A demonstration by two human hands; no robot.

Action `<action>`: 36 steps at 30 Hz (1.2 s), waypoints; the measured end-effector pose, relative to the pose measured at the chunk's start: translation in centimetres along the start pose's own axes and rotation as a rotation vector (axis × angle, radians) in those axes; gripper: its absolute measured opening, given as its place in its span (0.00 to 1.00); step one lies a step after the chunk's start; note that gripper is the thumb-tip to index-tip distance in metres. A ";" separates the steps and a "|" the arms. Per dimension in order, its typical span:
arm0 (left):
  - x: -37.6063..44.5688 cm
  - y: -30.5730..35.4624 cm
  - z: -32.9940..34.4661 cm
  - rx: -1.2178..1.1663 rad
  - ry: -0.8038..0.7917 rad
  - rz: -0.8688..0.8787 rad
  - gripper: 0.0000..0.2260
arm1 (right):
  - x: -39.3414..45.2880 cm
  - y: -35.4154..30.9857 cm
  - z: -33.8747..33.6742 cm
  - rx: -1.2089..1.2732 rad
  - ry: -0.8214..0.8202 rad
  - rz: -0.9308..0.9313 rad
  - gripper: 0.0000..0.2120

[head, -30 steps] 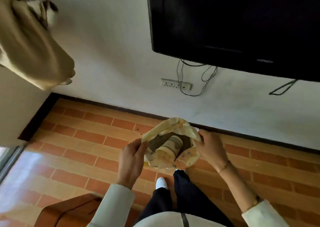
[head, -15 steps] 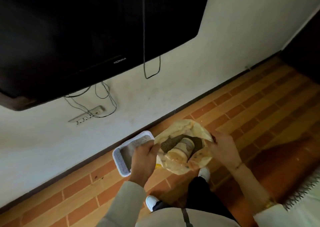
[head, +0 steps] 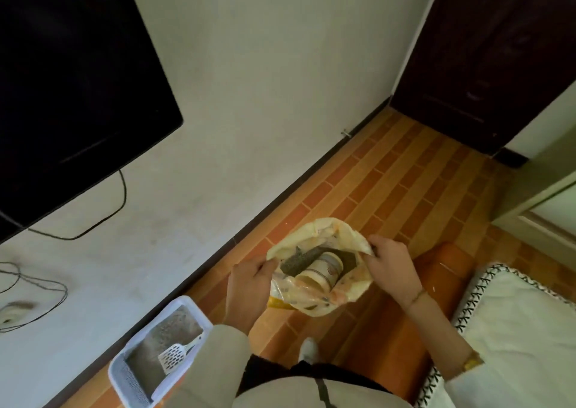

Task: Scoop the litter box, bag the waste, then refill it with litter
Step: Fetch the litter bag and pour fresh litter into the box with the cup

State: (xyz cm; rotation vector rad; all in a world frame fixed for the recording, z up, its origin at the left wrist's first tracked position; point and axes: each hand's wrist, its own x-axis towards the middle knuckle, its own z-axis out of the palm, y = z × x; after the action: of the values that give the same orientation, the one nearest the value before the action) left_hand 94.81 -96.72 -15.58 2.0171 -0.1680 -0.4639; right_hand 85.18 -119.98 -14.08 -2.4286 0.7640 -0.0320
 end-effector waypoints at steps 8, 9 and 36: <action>10.4 6.9 8.5 0.080 -0.093 -0.019 0.13 | 10.8 5.8 -4.9 0.013 0.039 0.088 0.16; 11.9 7.7 9.6 0.093 -0.098 -0.013 0.13 | 12.5 6.7 -5.2 0.019 0.032 0.095 0.14; 54.9 25.4 32.4 0.246 -0.049 -0.180 0.14 | 68.1 20.8 -13.5 -0.026 -0.253 0.008 0.07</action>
State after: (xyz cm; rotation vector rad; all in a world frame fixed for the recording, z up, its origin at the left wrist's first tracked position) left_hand 134.40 -152.56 -20.40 2.2738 -0.0766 -0.6325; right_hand 128.76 -177.03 -24.16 -2.3931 0.6623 0.2849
